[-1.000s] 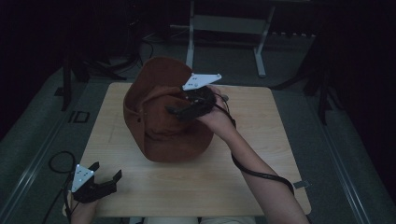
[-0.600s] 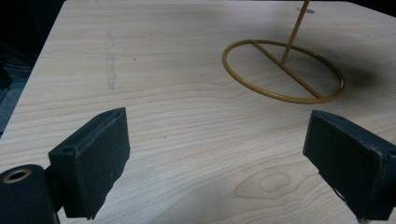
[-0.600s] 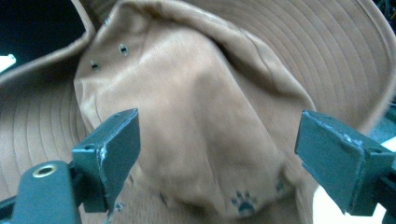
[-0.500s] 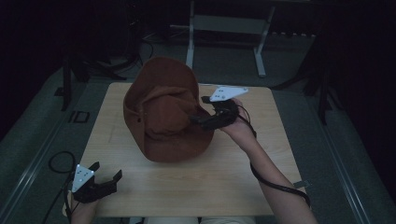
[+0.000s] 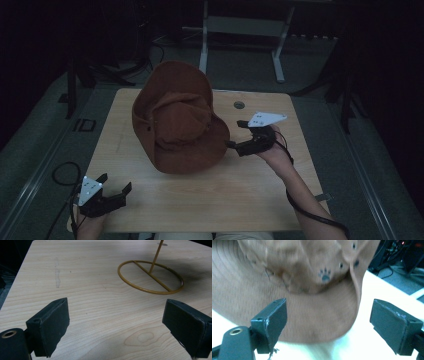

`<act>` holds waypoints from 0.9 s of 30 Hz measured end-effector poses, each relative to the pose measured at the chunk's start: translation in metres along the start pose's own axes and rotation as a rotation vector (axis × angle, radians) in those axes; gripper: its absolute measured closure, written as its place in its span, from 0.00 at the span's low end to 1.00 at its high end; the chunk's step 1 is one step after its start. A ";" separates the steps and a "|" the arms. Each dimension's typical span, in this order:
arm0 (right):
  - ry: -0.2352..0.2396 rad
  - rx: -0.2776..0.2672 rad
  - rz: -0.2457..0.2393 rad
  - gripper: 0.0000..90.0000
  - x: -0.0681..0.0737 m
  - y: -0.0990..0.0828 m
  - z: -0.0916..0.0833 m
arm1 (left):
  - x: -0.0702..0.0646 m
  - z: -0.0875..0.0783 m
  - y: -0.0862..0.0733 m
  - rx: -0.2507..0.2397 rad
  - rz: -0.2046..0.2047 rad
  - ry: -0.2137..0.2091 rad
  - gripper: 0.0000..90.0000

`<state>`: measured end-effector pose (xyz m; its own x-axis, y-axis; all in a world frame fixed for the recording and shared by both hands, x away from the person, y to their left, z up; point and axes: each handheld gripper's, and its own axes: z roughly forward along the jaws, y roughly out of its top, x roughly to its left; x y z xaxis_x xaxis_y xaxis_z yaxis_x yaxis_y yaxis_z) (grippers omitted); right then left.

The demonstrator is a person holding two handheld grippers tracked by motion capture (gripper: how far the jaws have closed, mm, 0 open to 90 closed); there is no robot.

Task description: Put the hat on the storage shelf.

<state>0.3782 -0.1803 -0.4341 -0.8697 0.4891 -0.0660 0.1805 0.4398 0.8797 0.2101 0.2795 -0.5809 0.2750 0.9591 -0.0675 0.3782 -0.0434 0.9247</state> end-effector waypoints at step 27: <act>0.046 0.067 0.078 0.15 0.018 -0.124 -0.013 | -0.003 0.001 0.000 0.010 0.019 0.003 0.09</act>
<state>0.3345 -0.2360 -0.5387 -0.8720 0.4888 0.0243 0.2770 0.4520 0.8479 0.2101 0.2761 -0.5812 0.2800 0.9588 -0.0487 0.3820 -0.0647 0.9219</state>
